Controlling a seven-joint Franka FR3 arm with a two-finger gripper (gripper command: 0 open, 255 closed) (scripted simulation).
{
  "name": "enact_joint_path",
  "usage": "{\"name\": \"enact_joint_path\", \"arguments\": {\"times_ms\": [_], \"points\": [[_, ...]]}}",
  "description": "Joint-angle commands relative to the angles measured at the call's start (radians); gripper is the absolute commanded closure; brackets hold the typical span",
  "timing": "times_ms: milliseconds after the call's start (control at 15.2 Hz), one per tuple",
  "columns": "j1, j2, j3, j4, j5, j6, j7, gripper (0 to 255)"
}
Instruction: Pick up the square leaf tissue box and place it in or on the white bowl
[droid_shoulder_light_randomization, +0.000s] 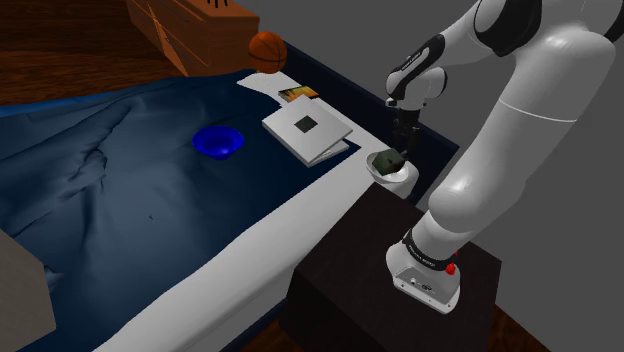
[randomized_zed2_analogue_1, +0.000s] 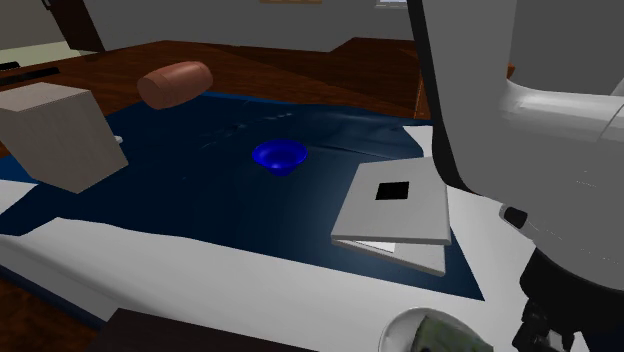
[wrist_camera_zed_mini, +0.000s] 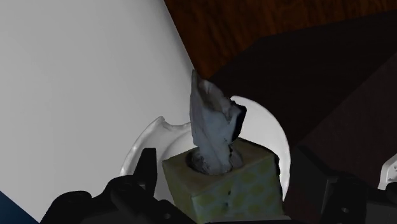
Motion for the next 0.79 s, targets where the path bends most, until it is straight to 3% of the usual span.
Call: {"name": "enact_joint_path", "arguments": {"times_ms": [0,198,726], "points": [[0.006,-0.019,0.000,0.018,-0.008,-0.036,0.007,0],[0.019,-0.065,0.002,0.075,-0.023,-0.135,0.021,0],[0.019,-0.065,0.003,0.075,-0.023,-0.135,0.021,0]]}}
